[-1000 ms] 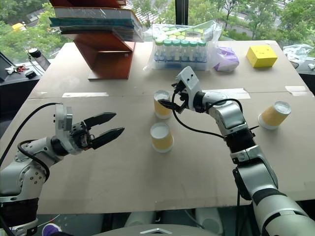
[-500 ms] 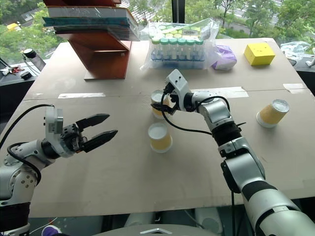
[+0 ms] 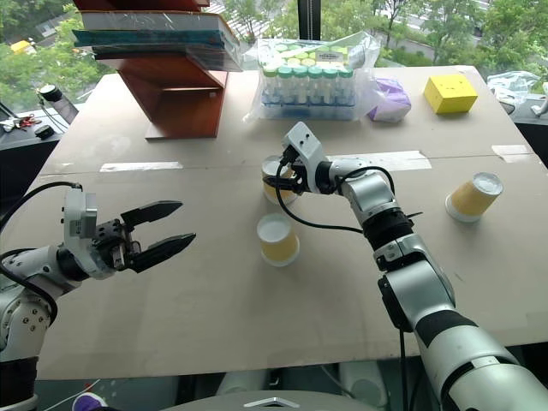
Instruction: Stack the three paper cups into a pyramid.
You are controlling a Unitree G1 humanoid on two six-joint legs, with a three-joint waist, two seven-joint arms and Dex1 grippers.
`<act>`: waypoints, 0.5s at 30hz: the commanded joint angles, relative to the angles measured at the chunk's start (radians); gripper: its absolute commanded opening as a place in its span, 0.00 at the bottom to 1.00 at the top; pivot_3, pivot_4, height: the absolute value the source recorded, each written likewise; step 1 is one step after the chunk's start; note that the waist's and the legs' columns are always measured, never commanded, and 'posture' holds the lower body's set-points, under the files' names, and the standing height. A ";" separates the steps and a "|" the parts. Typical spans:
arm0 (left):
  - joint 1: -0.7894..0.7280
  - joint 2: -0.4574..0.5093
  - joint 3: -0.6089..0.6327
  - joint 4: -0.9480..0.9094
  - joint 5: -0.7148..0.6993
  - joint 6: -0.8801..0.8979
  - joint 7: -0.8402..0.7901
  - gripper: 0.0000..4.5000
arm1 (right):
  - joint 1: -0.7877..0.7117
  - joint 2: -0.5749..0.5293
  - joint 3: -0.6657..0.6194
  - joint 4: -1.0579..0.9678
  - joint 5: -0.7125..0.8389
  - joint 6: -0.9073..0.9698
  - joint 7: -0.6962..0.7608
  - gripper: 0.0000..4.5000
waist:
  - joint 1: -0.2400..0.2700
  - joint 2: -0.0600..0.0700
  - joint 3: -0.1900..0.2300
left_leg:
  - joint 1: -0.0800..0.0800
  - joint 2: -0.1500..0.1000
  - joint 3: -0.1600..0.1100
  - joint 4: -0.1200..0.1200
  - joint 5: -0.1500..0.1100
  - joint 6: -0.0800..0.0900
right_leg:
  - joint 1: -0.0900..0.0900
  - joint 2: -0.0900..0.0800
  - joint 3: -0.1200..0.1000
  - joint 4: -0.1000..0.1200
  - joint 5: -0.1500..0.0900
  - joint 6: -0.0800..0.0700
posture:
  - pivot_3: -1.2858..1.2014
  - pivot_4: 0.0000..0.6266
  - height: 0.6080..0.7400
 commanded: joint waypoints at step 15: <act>-0.208 -0.071 -0.152 -0.026 0.023 -0.052 0.059 1.00 | 0.324 -0.482 -0.233 -1.015 0.273 0.519 0.053 0.50 | 0.027 0.002 0.002 | -0.004 -0.001 -0.002 0.000 0.000 0.000 | 0.000 -0.001 -0.003 -0.003 0.000 0.000 | 0.52 0.24 1.00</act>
